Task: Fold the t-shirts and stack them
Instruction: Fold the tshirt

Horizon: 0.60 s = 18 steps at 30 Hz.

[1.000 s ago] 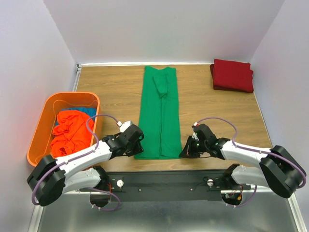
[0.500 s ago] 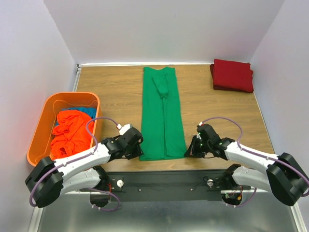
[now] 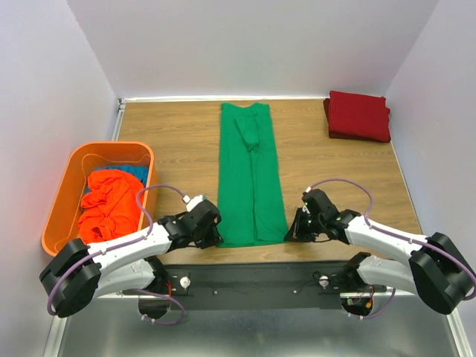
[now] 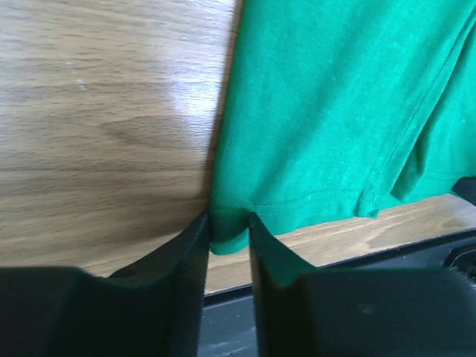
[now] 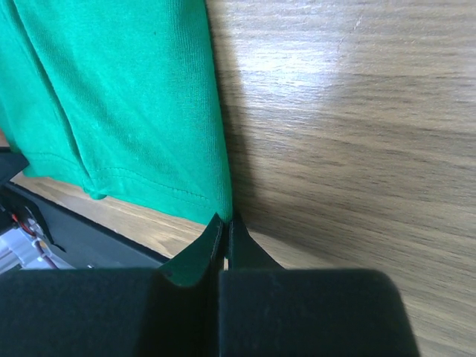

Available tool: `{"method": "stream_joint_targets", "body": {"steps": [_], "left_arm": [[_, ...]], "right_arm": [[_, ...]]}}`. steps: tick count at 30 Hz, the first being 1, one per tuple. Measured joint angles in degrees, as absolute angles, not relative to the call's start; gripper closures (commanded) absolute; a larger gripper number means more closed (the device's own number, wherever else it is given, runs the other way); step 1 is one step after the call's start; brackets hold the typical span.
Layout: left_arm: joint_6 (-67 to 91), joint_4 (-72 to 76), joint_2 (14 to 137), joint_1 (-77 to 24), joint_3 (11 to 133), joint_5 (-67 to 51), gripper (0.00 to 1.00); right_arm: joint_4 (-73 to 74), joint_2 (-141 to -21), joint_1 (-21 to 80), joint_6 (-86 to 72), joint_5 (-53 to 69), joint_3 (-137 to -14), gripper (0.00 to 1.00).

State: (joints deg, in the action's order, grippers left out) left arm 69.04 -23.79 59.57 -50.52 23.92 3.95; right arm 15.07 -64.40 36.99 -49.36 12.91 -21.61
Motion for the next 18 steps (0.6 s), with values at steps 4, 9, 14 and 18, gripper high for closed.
{"method": "stream_joint_targets", "body": {"steps": [4, 9, 14, 18], "left_arm": [[69.04, -22.9, 59.86, -50.65, 23.86, 3.4, 0.84], [68.38, -23.46, 59.81, -50.65, 25.32, 3.46, 0.94], [66.19, -22.41, 60.34, -50.48, 30.04, 4.27, 1.0], [62.48, -21.1, 65.14, -48.6, 35.48, 4.62, 1.0]], "right_arm": [[16.01, -64.62, 36.99, -49.04, 12.97, -22.46, 0.95], [16.78, -64.64, 36.99, -48.82, 13.23, -24.58, 0.95], [17.1, -67.31, 36.88, -47.92, 13.32, -30.04, 0.95], [17.19, -71.92, 36.88, -47.05, 13.28, -35.29, 0.95]]}}
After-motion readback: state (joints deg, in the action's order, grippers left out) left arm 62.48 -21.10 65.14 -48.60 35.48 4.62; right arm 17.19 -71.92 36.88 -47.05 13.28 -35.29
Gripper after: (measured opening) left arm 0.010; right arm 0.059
